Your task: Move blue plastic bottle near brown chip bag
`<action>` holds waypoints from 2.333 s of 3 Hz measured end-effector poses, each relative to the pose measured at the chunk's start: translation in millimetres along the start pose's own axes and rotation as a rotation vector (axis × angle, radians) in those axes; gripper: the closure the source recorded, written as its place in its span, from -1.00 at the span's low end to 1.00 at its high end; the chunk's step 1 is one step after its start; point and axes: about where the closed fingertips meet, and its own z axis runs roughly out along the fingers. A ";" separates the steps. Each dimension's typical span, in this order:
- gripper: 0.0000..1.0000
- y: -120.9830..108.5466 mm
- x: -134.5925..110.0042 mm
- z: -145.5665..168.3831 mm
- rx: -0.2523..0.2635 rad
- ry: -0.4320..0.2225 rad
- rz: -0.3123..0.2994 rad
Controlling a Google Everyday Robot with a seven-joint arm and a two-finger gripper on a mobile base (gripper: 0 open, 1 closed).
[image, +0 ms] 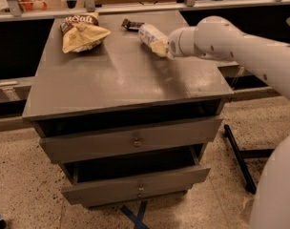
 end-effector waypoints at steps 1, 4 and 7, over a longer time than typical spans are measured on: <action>1.00 2.5 -31.5 6.5 -0.049 -0.020 -0.052; 1.00 31.8 -54.4 35.1 -0.266 0.075 -0.121; 0.22 71.4 -37.4 45.9 -0.399 0.140 -0.109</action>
Offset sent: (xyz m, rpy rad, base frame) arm 0.0354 0.0474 0.0676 -0.0596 -0.0035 0.2639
